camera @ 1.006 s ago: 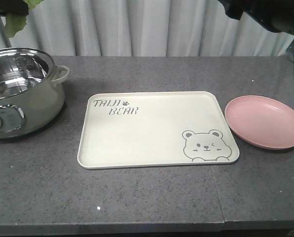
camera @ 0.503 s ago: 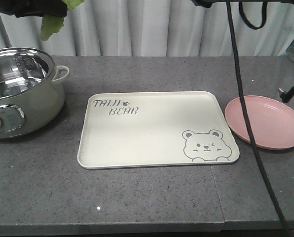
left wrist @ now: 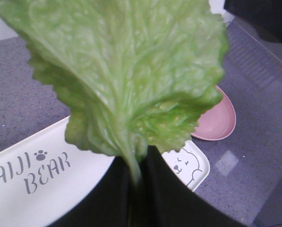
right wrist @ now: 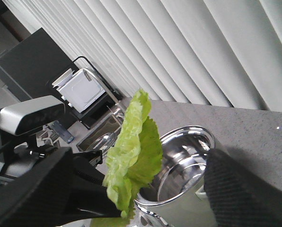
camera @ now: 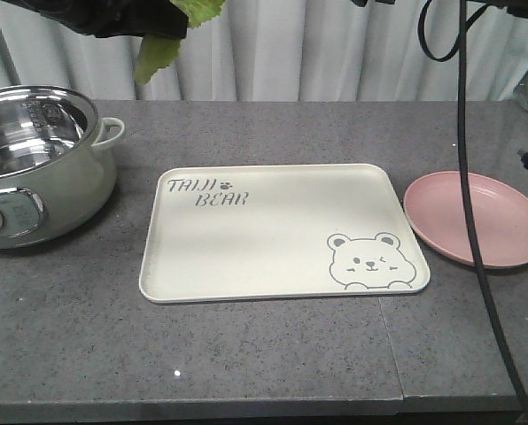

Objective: Transfer vegetables to tray and serve
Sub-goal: 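Hand the lettuce leaf from the left gripper to the right gripper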

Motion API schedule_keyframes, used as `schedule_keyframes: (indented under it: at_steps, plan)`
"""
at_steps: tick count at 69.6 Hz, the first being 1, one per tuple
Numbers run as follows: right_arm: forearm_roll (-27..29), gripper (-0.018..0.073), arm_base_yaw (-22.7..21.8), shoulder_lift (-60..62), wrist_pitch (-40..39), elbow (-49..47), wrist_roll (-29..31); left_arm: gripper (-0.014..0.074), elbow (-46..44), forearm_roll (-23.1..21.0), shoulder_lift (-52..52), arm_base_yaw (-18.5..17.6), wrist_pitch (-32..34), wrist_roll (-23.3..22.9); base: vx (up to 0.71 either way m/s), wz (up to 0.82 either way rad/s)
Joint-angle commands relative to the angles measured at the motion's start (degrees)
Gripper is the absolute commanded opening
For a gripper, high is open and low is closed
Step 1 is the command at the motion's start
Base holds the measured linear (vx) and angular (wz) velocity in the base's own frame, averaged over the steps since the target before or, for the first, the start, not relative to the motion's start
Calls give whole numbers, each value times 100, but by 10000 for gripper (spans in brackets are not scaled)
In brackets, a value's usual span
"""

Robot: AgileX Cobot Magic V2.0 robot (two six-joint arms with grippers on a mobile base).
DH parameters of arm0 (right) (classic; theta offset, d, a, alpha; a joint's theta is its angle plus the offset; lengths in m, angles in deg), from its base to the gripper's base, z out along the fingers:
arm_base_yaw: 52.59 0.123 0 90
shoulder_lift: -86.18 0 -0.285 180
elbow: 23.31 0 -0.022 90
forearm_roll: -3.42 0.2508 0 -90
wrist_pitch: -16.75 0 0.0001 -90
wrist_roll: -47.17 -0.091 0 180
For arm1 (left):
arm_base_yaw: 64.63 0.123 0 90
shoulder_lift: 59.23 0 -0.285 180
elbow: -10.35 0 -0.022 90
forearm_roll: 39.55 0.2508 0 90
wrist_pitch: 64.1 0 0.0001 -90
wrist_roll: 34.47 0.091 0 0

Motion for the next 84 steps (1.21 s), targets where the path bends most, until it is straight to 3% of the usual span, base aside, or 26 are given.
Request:
schedule_keyframes:
  at_steps: [1, 27, 47, 56, 70, 84]
  plan:
    - [373, 547, -36, 178, -24, -184, 82, -8, -133, -251, 110, -142, 398, 23, 0, 0]
    - [465, 547, -36, -190, 174, -184, 82, -8, -133, -248, -86, -581, 767, 96, 0, 0]
    - [451, 532, 302, -243, 268, -184, 217, -8, -133, -251, -143, -633, 831, 152, 0, 0]
    - [454, 406, 307, -243, 280, -184, 283, -8, -133, -251, -143, -633, 804, 165, 0, 0]
    - [438, -8, 300, -243, 325, -184, 368, -2, -133, -251, -143, -633, 793, 165, 0, 0]
    - [461, -8, 206, -243, 218, -189, 413, 97, -133, -251, -136, -633, 751, 165, 0, 0]
